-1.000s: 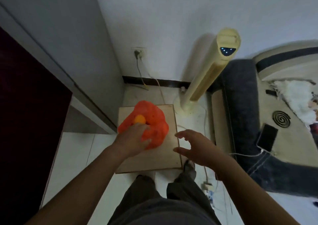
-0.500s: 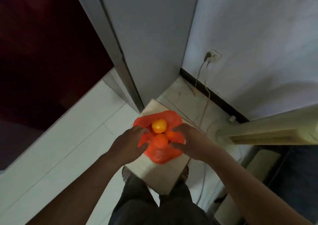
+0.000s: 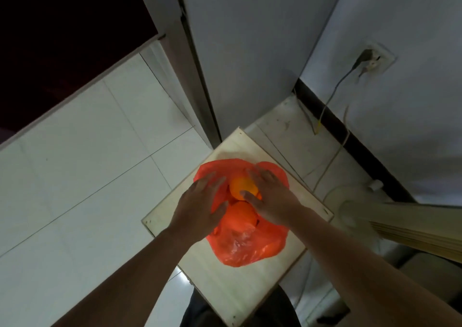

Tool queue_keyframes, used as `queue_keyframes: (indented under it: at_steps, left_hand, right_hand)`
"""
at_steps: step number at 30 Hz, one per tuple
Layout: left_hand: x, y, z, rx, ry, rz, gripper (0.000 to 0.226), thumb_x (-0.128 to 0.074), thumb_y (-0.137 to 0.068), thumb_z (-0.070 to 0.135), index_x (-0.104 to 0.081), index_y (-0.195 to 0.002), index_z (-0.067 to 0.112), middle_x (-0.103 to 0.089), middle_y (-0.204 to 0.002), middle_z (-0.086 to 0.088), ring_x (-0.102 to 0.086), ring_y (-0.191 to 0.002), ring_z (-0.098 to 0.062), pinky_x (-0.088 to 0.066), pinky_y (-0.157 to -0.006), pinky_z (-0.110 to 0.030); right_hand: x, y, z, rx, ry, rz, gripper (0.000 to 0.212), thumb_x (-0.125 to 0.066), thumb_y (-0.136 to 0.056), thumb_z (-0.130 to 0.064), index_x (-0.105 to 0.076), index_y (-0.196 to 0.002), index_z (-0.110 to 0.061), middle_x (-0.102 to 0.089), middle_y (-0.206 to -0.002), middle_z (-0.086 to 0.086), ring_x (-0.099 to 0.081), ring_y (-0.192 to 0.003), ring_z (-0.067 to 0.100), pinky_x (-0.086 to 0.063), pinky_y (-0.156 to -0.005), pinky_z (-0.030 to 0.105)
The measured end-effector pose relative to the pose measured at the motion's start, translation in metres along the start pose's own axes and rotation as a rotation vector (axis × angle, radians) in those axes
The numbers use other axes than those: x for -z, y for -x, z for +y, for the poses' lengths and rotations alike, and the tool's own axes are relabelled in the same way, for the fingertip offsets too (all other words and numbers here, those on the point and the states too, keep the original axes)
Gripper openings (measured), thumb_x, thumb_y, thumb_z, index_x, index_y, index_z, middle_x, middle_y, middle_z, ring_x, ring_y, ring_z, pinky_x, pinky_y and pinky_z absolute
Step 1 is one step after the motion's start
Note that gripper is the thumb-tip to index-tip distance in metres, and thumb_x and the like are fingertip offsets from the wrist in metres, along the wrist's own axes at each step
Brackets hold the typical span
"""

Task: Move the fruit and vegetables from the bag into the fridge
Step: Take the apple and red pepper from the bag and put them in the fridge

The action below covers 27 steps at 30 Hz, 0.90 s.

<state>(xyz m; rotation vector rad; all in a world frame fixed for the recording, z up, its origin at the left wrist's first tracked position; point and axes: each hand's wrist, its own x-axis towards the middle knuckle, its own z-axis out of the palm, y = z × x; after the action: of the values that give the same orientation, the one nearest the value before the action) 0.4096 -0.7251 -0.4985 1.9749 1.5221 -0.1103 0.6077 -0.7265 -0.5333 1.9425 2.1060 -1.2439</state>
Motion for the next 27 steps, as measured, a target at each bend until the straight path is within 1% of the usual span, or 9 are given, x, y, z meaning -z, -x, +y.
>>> queue_keyframes:
  at_steps: [2,4,8,13,15,18,22,25,27]
  left_hand:
    - [-0.014,-0.016,-0.011,0.071,-0.034,-0.018,0.063,-0.032,-0.092,0.055,-0.020,-0.146,0.025,-0.019,-0.155,0.000,-0.025,-0.140,-0.026,-0.032,-0.110,-0.044]
    - [-0.023,-0.032,-0.019,0.117,-0.040,-0.017,0.065,-0.033,-0.092,0.055,-0.016,-0.147,0.027,-0.015,-0.156,0.001,-0.020,-0.141,-0.027,-0.032,-0.110,-0.046]
    - [-0.030,-0.049,-0.039,0.132,0.086,-0.043,0.061,-0.032,-0.092,0.054,-0.018,-0.146,0.029,-0.026,-0.151,0.000,-0.032,-0.135,-0.025,-0.039,-0.105,-0.045]
    - [-0.030,-0.040,-0.055,0.133,0.257,-0.162,0.056,-0.036,-0.094,0.049,-0.027,-0.144,0.025,-0.038,-0.144,-0.003,-0.042,-0.128,-0.019,-0.038,-0.103,-0.035]
    - [-0.027,-0.037,-0.054,0.104,0.275,-0.165,0.057,-0.037,-0.093,0.049,-0.026,-0.144,0.025,-0.038,-0.145,-0.002,-0.041,-0.128,-0.018,-0.039,-0.103,-0.035]
    - [-0.015,-0.034,-0.047,0.077,0.283,-0.085,0.060,-0.040,-0.092,0.051,-0.027,-0.144,0.025,-0.037,-0.145,0.000,-0.041,-0.129,-0.019,-0.040,-0.103,-0.036]
    - [0.012,-0.026,-0.035,0.093,0.289,0.040,0.060,-0.042,-0.090,0.051,-0.026,-0.144,0.029,-0.035,-0.147,0.003,-0.040,-0.129,-0.019,-0.043,-0.101,-0.041]
    - [0.028,-0.013,-0.027,0.100,0.214,0.092,0.062,-0.044,-0.089,0.051,-0.024,-0.144,0.033,-0.029,-0.151,0.006,-0.031,-0.136,-0.018,-0.035,-0.105,-0.036]
    - [0.037,-0.003,-0.021,0.078,0.218,0.120,0.061,-0.046,-0.089,0.050,-0.025,-0.143,0.034,-0.030,-0.150,0.009,-0.030,-0.135,-0.014,-0.034,-0.102,-0.030]
  right_hand:
    - [-0.008,-0.012,0.007,-0.010,-0.040,-0.043,0.074,-0.036,-0.090,-0.060,-0.009,-0.149,-0.025,-0.008,-0.157,0.000,-0.007,-0.144,0.020,-0.015,-0.116,0.042]
    - [-0.013,-0.023,0.009,-0.007,-0.067,-0.022,0.076,-0.043,-0.088,-0.058,-0.009,-0.148,-0.027,-0.011,-0.156,-0.001,-0.011,-0.143,0.020,-0.018,-0.115,0.043]
    - [-0.021,-0.038,0.014,-0.010,-0.112,0.030,0.087,-0.058,-0.078,-0.061,-0.011,-0.146,-0.032,-0.020,-0.153,-0.003,-0.023,-0.139,0.021,-0.029,-0.110,0.048]
    - [-0.024,-0.030,0.022,0.038,-0.141,0.098,0.089,-0.071,-0.071,-0.051,-0.023,-0.144,-0.032,-0.027,-0.147,-0.005,-0.029,-0.134,0.016,-0.034,-0.107,0.045]
    - [-0.019,-0.021,0.020,0.051,-0.130,0.140,0.087,-0.072,-0.069,-0.051,-0.027,-0.141,-0.034,-0.026,-0.145,-0.010,-0.028,-0.133,0.013,-0.037,-0.106,0.043]
    - [-0.006,-0.002,0.011,0.104,-0.155,0.244,0.083,-0.070,-0.066,-0.056,-0.030,-0.137,-0.040,-0.025,-0.140,-0.017,-0.028,-0.126,0.005,-0.040,-0.097,0.035]
    - [0.012,0.025,-0.004,0.140,-0.231,0.332,0.080,-0.062,-0.067,-0.065,-0.027,-0.136,-0.045,-0.024,-0.139,-0.017,-0.038,-0.122,0.011,-0.049,-0.087,0.031]
    - [0.020,0.043,-0.016,0.111,-0.264,0.392,0.080,-0.060,-0.064,-0.070,-0.027,-0.133,-0.047,-0.024,-0.142,-0.015,-0.040,-0.122,0.014,-0.050,-0.083,0.030]
    - [0.022,0.054,-0.023,0.120,-0.289,0.450,0.079,-0.062,-0.063,-0.067,-0.031,-0.132,-0.045,-0.025,-0.143,-0.015,-0.041,-0.121,0.010,-0.048,-0.081,0.024]
